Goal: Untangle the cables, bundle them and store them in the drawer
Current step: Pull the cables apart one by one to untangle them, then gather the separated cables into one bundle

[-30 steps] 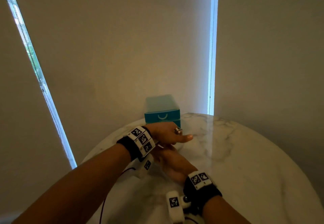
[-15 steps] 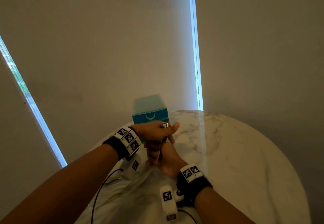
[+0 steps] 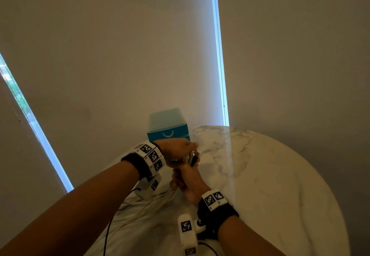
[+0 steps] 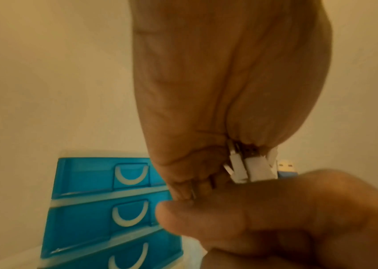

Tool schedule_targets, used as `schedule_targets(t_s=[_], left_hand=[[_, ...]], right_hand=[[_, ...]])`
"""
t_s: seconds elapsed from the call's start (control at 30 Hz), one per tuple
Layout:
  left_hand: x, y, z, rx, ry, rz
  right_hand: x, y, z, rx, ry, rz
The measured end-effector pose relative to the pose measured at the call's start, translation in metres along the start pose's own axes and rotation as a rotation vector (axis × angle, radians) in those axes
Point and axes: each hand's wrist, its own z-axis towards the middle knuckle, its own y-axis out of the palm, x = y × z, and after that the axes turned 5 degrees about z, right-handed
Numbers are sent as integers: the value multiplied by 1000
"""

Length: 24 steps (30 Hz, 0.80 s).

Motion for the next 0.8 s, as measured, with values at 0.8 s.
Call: schedule_targets(t_s=[0.8], left_hand=[[20,9,7,-177,28,-132]], right_hand=[[-4,-6,5,-73,75,329]])
